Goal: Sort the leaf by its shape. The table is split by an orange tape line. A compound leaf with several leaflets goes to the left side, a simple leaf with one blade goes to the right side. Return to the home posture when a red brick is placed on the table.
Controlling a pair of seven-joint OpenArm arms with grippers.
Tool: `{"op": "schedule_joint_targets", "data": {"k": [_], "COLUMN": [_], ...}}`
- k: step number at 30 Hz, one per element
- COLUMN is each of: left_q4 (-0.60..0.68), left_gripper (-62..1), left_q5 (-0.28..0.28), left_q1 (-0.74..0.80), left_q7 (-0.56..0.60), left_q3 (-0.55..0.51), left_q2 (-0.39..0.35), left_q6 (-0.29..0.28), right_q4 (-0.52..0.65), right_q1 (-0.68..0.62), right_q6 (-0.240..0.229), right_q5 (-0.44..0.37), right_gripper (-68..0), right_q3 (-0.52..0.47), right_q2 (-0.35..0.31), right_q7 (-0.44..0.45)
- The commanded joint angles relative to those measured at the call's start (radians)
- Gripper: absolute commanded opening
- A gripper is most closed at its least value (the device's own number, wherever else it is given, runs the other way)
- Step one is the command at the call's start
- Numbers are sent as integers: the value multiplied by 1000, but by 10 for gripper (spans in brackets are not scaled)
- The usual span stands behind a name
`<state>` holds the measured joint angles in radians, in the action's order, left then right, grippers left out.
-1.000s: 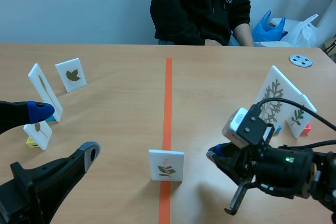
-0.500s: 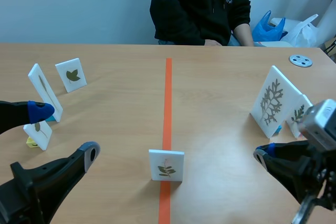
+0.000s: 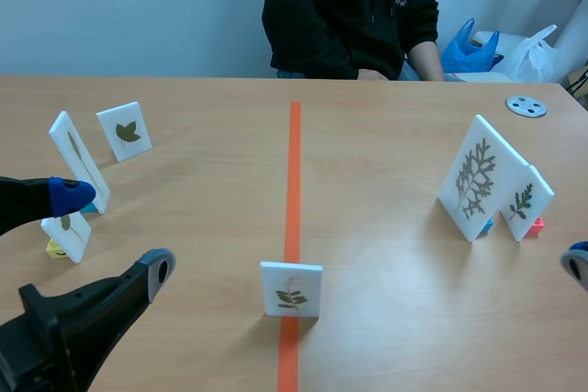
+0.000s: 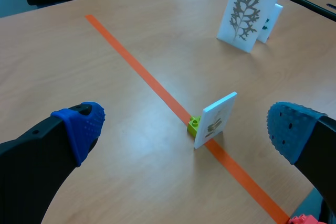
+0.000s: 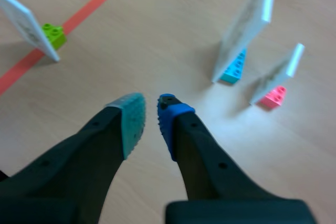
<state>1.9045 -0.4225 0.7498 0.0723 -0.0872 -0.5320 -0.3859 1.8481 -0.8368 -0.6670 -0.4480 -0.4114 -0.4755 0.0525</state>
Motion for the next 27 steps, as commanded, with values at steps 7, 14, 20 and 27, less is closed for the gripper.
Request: {"op": "schedule_joint_targets", "data": {"k": [7, 14, 20, 27], "left_q4": [8, 8, 8, 8], "left_gripper": [14, 14, 14, 14], "left_q5": [-7, -7, -7, -7], "left_q1": [-5, -5, -5, -6], "left_q7": [6, 5, 6, 13], "left_q3": [1, 1, 1, 1], "left_q2": [5, 5, 5, 5], "left_q6": [-2, -2, -1, 2], "right_q4": [7, -34, -93, -200], "right_q1": [23, 110, 209, 376], "right_q6": [12, 20, 19, 19], "right_q5": [-80, -76, -50, -26], "right_gripper": [-158, 4, 4, 4], "right_q3": [-34, 8, 185, 430], "right_q2": [5, -17, -78, -106], "right_q7": [-3, -36, -43, -39]}}
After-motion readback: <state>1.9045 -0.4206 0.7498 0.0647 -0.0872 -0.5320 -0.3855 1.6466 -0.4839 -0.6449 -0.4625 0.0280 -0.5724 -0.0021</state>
